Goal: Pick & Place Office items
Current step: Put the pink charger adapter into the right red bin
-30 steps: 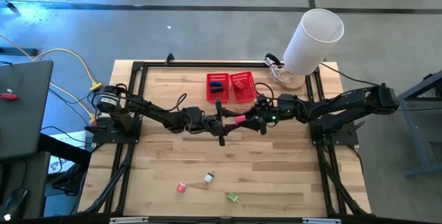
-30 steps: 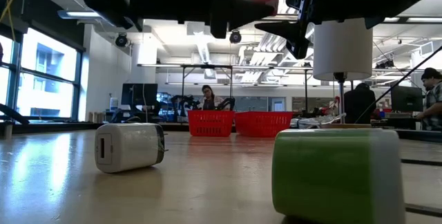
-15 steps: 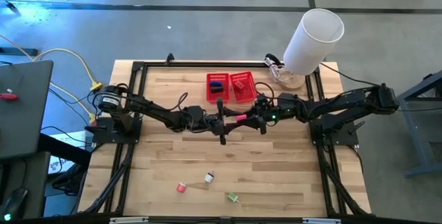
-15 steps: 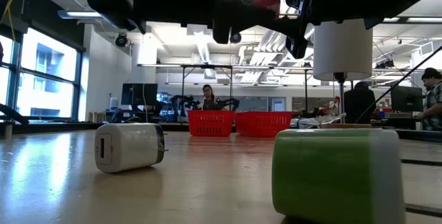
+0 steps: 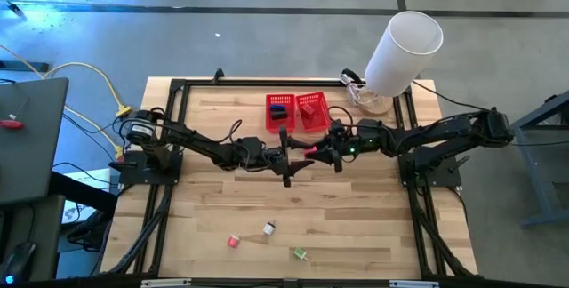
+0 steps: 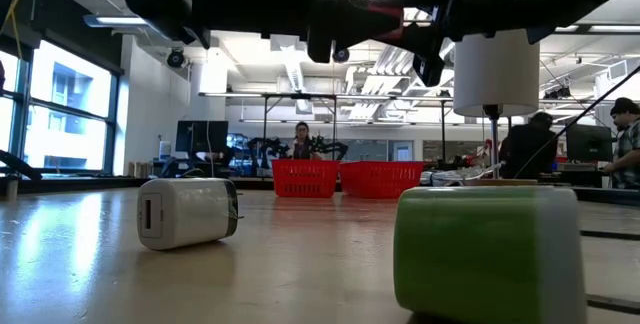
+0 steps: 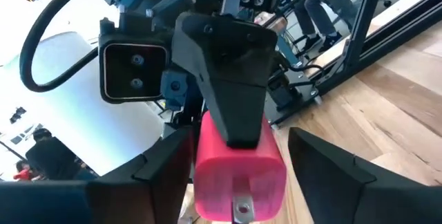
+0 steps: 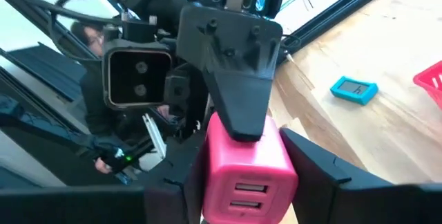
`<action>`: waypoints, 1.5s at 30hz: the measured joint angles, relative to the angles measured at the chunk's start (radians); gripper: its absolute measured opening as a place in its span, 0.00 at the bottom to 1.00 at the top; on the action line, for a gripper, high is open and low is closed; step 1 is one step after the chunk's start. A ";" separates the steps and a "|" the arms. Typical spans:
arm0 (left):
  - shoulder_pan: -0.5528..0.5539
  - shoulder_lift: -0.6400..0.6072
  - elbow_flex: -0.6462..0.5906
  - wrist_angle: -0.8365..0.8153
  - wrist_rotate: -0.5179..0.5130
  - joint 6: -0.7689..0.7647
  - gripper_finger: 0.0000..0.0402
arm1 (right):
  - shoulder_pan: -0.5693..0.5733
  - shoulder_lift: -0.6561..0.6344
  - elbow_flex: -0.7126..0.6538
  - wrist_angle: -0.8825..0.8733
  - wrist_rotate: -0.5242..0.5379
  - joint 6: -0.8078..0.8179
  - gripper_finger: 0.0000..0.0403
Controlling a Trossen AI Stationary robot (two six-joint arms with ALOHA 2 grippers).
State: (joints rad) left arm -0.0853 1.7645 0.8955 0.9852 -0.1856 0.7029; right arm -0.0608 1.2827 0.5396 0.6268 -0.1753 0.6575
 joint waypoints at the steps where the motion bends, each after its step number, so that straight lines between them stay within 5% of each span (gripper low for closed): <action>1: 0.000 0.000 0.000 0.000 0.000 -0.002 0.58 | 0.000 0.000 0.000 -0.008 0.000 -0.006 0.37; 7: -0.018 -0.001 0.000 0.017 -0.036 -0.187 0.60 | 0.000 0.000 0.000 -0.056 0.021 -0.103 0.37; 22: -0.009 -0.019 0.000 -0.039 -0.053 -0.444 0.60 | -0.120 -0.007 0.000 -0.287 0.459 -0.358 0.37; 28: 0.012 -0.019 -0.001 -0.126 -0.051 -0.552 0.60 | -0.202 -0.007 0.008 -0.301 0.497 -0.461 0.37; 37: 0.006 -0.019 -0.001 -0.164 -0.050 -0.600 0.60 | -0.305 0.008 0.210 -0.643 0.490 -0.471 0.36; 45: -0.004 -0.019 -0.001 -0.198 -0.048 -0.599 0.60 | -0.376 0.129 0.235 -0.625 0.439 -0.425 0.36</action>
State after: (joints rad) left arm -0.0891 1.7454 0.8945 0.7872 -0.2340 0.1036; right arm -0.4371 1.4112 0.7750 0.0020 0.2638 0.2325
